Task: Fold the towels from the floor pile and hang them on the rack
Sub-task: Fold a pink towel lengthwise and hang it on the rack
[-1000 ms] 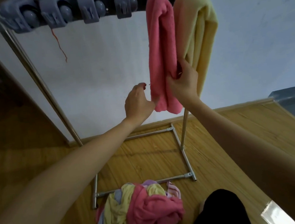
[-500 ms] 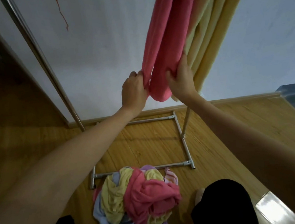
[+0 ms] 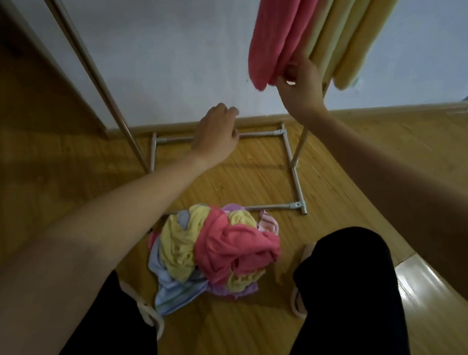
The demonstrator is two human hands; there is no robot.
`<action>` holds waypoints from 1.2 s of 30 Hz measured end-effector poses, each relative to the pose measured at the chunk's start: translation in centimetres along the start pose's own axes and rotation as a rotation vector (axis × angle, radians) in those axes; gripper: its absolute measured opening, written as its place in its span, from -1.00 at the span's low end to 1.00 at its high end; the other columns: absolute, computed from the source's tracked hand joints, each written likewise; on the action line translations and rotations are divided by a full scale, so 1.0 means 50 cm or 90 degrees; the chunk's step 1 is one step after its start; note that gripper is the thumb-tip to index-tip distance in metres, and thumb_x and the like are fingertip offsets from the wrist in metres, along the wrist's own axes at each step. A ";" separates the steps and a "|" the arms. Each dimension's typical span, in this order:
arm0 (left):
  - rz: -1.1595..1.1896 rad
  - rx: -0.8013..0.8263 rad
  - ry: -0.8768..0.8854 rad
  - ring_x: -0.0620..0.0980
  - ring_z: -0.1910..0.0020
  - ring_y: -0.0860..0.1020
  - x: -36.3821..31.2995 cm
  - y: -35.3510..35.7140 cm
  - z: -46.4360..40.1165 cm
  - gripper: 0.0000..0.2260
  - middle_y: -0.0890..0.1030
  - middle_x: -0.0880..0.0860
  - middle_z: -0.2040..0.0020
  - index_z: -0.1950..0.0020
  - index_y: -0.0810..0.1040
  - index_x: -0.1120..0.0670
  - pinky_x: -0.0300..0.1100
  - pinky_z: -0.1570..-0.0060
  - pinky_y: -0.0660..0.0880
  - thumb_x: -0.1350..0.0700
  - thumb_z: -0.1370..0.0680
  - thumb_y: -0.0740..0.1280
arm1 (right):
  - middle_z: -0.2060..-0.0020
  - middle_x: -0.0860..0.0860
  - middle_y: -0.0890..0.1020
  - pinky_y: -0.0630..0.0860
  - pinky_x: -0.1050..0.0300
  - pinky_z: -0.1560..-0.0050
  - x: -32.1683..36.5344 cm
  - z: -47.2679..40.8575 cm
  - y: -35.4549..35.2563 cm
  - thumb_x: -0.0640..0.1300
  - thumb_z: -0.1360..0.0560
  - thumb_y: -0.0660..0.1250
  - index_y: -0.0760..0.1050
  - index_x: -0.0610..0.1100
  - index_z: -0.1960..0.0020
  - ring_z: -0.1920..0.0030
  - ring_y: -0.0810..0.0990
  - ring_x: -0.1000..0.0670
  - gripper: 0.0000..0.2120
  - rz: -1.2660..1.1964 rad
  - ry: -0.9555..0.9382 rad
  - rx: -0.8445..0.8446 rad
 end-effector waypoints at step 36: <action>0.276 0.275 -0.569 0.16 -0.04 0.55 0.366 0.668 0.407 -0.82 0.61 0.18 -0.03 -0.07 0.55 0.21 -0.12 0.03 0.41 0.15 -0.52 0.34 | -0.04 -0.25 0.60 0.42 -0.07 -0.06 -0.606 0.443 0.548 -0.15 -0.50 0.14 0.46 -0.31 -0.19 -0.07 0.54 -0.25 -0.65 0.319 0.186 0.560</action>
Point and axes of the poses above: each hand's wrist, its own z-axis away from the middle knuckle, its own y-axis out of the palm, x = y × z, the point moved 6 cm from there along -z, towards the middle knuckle
